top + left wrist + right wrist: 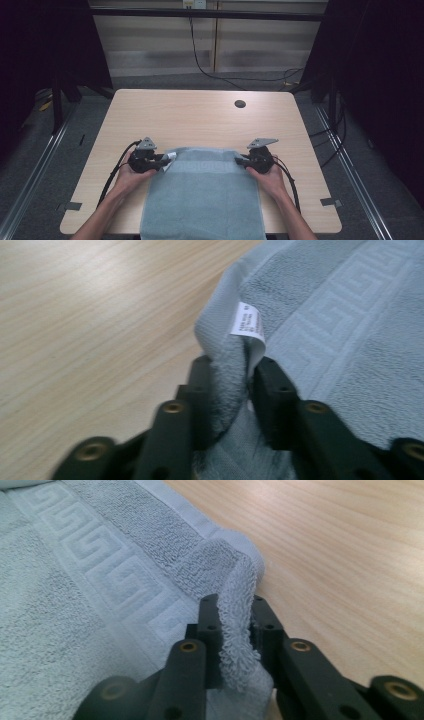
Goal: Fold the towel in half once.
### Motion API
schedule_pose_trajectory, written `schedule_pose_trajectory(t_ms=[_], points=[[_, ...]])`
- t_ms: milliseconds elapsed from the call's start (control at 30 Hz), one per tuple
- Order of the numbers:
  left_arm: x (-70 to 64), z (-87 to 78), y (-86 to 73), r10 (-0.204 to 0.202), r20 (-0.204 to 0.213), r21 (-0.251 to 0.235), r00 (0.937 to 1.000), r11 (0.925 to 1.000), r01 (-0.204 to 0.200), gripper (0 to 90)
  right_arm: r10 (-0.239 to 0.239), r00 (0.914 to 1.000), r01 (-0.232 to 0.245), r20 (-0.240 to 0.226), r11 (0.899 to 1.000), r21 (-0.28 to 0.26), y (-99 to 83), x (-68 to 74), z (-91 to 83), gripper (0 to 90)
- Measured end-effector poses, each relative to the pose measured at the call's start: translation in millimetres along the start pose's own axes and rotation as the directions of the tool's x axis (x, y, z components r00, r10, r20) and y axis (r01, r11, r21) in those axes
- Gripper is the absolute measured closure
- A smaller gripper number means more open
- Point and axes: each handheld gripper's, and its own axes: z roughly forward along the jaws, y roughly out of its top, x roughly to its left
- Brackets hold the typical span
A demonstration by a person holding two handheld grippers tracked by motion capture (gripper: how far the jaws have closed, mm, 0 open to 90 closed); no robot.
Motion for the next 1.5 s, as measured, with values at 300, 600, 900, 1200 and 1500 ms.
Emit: schedule_pose_trajectory(t_ms=[300,600,900,1200,1500], points=[[18.8,-24.8,29.3,-0.107,0.024,-0.142,0.994,0.9838,0.109,79.6,0.081,0.9948,-0.088,-0.062,0.987,-0.133,33.2,-11.9,-23.4,83.8],[30.9,-69.1,102.9,-0.094,-0.022,-0.312,0.9953,0.9466,0.083,79.6,0.075,0.9959,-0.087,-0.052,0.946,-0.311,111.6,-31.5,-66.1,83.9],[39.3,-97.9,165.1,-0.116,-0.042,-0.44,0.9923,0.8941,0.086,79.7,0.058,0.9983,-0.052,0.004,0.916,-0.397,179.9,-48.0,-101.3,84.0],[25.0,-108.1,165.0,-0.059,-0.062,-0.436,0.9963,0.8996,0.026,79.6,0.075,0.9971,-0.073,-0.013,0.896,-0.439,190.3,-45.4,-121.6,84.0],[-11.8,-99.2,93.2,-0.01,0.02,-0.364,0.9997,0.9314,0.017,79.5,0.059,0.9883,-0.105,-0.14,0.933,-0.344,109.6,-9.6,-105.5,84.1]])
